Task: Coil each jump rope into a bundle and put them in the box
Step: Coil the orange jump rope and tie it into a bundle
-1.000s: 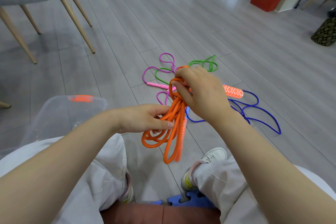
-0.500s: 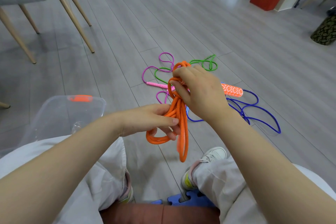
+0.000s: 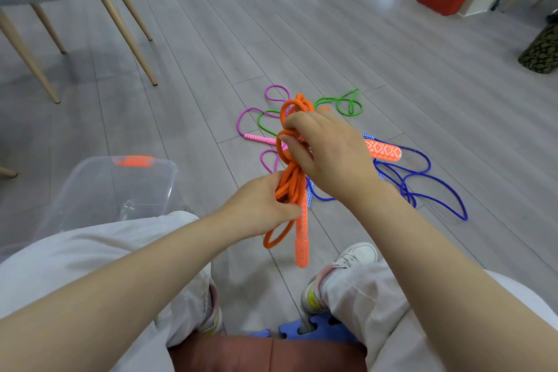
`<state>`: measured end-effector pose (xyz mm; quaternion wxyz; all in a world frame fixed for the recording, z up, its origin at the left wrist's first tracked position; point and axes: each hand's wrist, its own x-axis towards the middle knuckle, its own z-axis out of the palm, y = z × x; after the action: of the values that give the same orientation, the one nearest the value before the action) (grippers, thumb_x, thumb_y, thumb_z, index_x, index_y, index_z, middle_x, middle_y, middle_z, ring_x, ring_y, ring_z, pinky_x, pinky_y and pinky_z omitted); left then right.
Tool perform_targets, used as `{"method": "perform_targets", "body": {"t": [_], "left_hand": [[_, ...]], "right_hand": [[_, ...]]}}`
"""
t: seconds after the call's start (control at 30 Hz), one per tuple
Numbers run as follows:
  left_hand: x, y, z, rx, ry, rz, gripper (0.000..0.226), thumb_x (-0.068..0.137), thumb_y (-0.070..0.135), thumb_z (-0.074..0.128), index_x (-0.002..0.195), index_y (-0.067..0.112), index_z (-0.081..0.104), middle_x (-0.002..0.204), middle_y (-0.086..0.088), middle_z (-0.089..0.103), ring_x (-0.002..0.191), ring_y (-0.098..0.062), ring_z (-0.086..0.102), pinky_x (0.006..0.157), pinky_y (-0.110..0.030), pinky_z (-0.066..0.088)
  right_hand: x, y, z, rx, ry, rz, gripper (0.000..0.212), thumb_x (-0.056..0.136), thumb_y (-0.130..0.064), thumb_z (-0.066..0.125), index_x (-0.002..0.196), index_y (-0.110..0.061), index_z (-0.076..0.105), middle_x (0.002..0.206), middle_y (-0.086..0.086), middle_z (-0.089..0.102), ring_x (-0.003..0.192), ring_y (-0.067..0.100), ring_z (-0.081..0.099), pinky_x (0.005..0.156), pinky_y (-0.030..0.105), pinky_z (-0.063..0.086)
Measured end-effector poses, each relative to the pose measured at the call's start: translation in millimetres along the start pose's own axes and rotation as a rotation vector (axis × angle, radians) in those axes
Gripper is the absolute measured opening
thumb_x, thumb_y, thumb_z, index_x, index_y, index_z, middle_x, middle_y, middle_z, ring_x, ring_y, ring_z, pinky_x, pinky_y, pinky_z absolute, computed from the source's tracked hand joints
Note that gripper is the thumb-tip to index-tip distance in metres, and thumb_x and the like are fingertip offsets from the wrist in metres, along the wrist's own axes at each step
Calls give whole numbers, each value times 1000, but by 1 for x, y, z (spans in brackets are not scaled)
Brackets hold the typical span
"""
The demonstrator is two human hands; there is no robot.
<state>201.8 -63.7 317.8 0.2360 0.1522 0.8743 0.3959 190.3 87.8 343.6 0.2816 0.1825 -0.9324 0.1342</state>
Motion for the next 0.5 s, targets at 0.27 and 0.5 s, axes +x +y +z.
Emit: {"method": "perform_targets", "body": {"t": [0.27,0.5], "left_hand": [[5,5,-15,-374,-225,-39,15,93,5,49,100,10,61,91,0,75,47,-7,40,45,-18,35],[17,3,-25,-729,-52,-188,10,98,13,50,92,16,58,62,12,64,42,-1,29,35,-13,20]], "right_hand": [[-4,-5,-12,195,8,214,17,90,-35,55,92,-19,57,76,-8,57,73,20,52,60,38,46],[-23,-13,-4,422,-274,313,12,97,-31,50,98,-19,54,71,-9,55,68,15,51,60,34,41]]}}
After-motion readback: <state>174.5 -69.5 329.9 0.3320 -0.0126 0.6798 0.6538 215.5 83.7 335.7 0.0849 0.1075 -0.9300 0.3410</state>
